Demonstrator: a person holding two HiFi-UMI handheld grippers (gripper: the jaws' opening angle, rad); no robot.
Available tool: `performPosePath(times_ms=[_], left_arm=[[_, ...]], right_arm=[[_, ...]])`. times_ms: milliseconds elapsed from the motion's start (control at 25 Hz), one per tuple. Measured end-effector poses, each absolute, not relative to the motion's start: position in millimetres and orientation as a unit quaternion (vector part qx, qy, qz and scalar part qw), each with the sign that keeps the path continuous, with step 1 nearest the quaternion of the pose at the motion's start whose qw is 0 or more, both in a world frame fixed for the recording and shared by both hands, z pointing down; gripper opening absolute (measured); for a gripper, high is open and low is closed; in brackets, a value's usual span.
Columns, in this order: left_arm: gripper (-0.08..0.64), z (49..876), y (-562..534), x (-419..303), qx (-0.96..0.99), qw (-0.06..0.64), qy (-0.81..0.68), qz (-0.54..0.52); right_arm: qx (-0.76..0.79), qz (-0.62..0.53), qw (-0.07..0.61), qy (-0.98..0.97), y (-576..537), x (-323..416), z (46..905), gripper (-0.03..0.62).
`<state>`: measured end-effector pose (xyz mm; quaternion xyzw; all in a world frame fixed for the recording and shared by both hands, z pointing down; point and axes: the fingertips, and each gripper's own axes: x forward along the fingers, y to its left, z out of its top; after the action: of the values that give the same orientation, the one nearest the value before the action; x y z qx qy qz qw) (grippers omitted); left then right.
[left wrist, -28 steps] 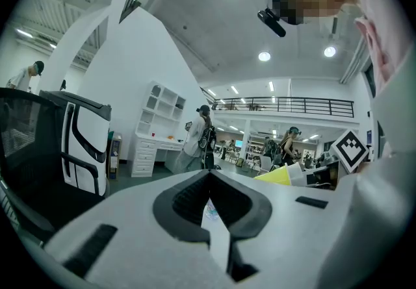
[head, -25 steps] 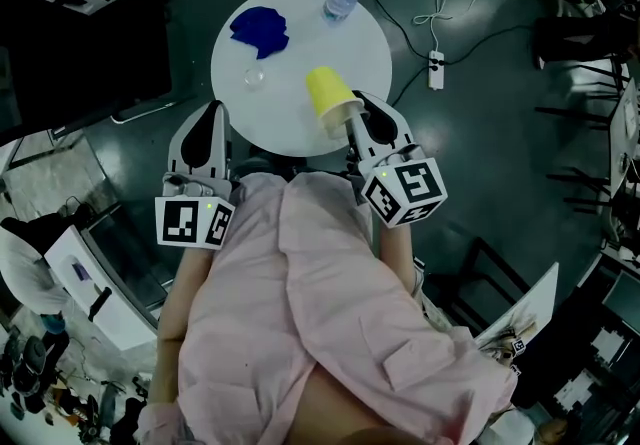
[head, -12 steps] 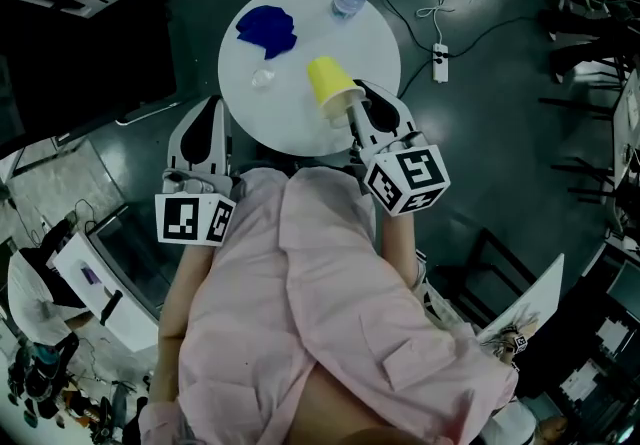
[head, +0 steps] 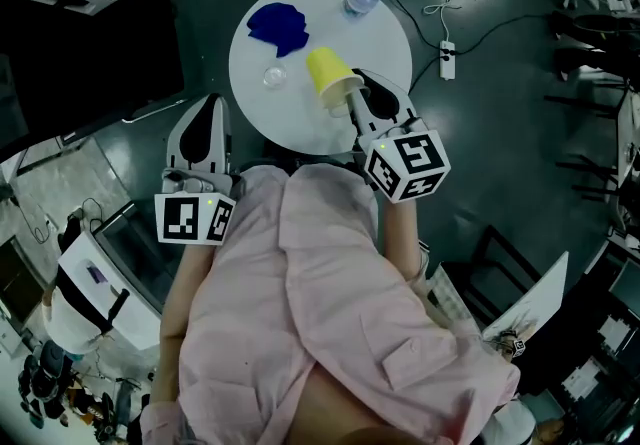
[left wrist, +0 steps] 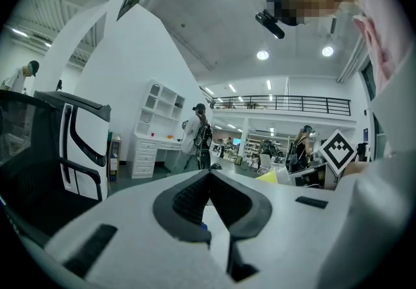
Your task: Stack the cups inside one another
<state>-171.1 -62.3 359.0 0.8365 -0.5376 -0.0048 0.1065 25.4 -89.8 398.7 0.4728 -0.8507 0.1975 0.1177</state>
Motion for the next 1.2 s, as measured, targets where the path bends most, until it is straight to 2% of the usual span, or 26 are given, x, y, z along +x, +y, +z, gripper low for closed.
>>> performPosePath(times_ms=[480,1200], left_arm=[[0.009,362.4,-67.9,-193.1,0.842,0.111,-0.527,-0.002],[0.009,366.9,-76.5,-208.4,0.843,0.121,-0.524,-0.006]], right_arm=[[0.436,0.202,0.174,-0.860,-106.6,-15.7,424.6,0.040],[0.379,0.184,0.308,-0.853,-121.1,-55.9,479.0,0.040]])
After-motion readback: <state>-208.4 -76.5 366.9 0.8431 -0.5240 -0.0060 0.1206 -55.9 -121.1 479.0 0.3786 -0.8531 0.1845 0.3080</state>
